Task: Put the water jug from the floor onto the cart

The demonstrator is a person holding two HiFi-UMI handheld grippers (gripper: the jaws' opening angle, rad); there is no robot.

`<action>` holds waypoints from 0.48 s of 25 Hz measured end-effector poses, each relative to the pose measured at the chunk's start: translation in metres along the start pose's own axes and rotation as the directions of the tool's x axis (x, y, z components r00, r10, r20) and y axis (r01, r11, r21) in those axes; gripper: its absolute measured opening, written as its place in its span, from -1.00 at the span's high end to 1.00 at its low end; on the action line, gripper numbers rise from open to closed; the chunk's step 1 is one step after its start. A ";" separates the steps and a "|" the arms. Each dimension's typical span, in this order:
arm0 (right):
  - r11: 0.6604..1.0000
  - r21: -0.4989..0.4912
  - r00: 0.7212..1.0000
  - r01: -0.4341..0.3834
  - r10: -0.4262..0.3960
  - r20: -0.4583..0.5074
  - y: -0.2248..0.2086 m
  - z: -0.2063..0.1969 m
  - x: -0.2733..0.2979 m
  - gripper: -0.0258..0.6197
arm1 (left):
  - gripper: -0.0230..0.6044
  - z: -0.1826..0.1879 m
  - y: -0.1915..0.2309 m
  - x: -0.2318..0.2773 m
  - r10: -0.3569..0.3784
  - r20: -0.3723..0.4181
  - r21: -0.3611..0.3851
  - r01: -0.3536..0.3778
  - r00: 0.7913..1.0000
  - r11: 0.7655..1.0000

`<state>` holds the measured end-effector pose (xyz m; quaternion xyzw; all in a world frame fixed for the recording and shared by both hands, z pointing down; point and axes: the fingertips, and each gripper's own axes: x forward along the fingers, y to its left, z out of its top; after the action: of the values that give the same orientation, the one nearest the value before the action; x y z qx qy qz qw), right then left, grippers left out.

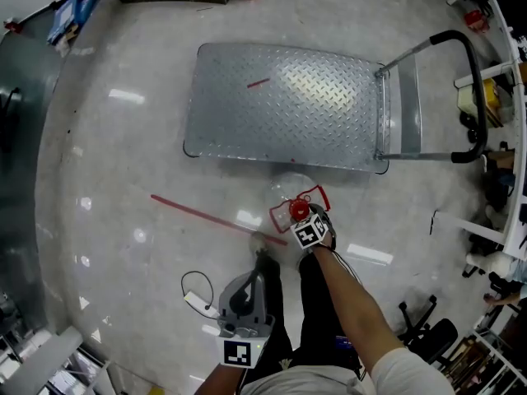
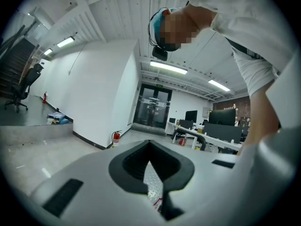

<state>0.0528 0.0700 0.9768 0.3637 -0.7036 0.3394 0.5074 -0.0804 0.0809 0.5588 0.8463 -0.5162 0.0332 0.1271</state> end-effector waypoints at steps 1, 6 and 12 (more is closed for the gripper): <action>1.000 -0.009 1.000 0.003 -0.003 -0.004 0.000 0.001 0.003 0.03 | 0.92 -0.001 0.001 0.001 0.001 0.000 -0.002 -0.001 1.000 1.000; 0.999 -0.041 0.999 0.028 -0.029 -0.021 -0.001 0.002 0.015 0.02 | 0.92 -0.005 0.005 0.002 0.012 -0.001 -0.012 -0.012 1.000 1.000; 0.999 -0.042 0.999 0.025 -0.027 -0.045 -0.001 0.004 0.021 0.02 | 0.92 -0.012 0.012 0.003 0.022 -0.018 -0.019 -0.023 1.000 1.000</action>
<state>0.0477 0.0628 0.9959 0.3544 -0.6939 0.3263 0.5351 -0.0888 0.0765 0.5727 0.8389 -0.5249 0.0372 0.1393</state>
